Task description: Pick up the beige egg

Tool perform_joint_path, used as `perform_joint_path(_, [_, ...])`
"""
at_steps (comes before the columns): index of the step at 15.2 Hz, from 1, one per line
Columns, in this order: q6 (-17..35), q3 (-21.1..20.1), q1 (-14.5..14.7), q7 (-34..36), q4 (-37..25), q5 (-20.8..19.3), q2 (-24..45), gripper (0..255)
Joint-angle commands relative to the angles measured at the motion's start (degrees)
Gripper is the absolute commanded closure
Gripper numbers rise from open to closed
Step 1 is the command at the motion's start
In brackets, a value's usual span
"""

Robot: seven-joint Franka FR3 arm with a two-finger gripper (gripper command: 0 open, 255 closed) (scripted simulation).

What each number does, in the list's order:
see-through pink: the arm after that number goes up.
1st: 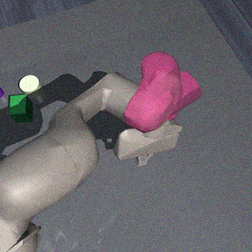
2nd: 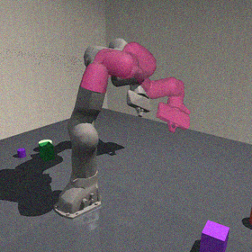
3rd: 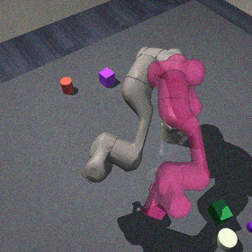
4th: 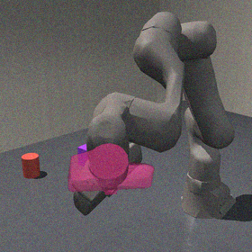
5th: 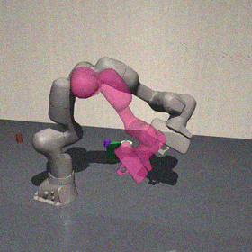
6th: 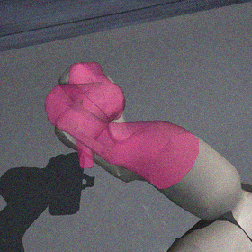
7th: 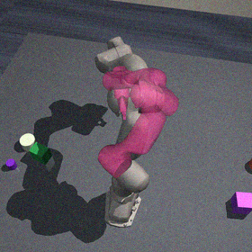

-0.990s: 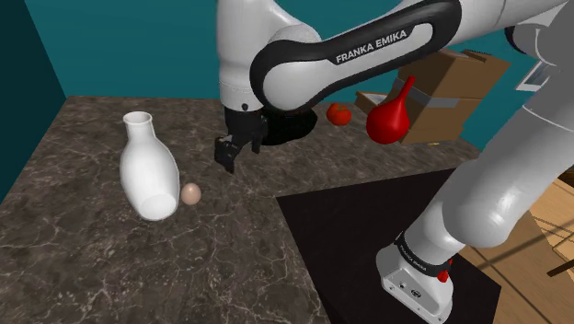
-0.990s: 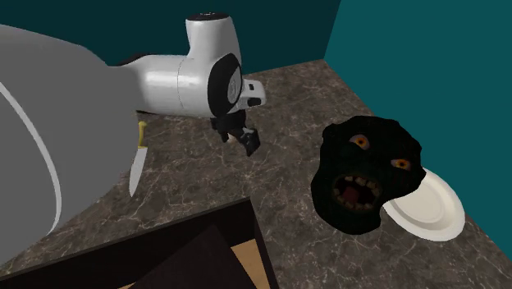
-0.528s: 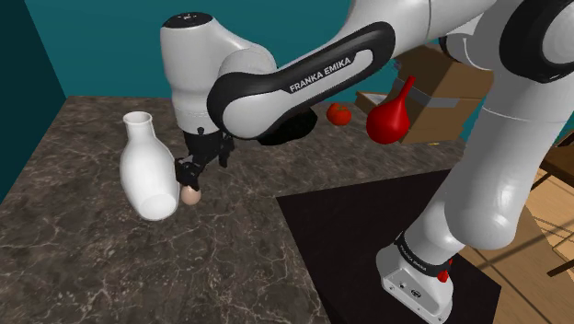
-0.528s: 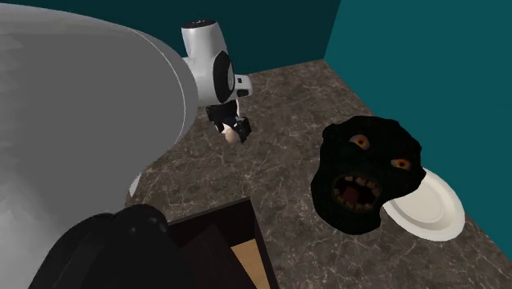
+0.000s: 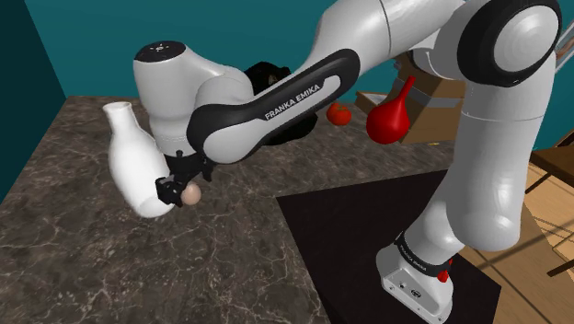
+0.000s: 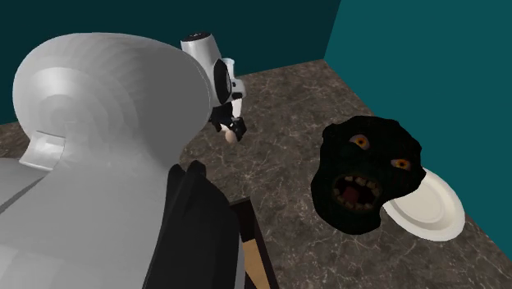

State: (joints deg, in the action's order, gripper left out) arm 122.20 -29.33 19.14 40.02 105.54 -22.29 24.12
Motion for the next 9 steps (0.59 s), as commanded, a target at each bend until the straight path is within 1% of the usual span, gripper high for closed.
perform_joint_path(1, [1.2, 0.4, 0.2, 0.5, 0.4, -0.7, 0.9, 0])
perform_joint_path(2, [2.0, 0.6, 0.4, 0.9, 0.7, -1.2, 1.6, 0])
perform_joint_path(4, [2.1, 0.6, 0.4, 0.9, 0.7, -1.2, 1.6, 0])
perform_joint_path(5, [2.1, 0.7, 0.3, 0.9, 0.8, -1.2, 1.6, 255])
perform_joint_path(9, [2.2, 0.7, 0.2, 0.8, 0.9, -1.2, 1.5, 255])
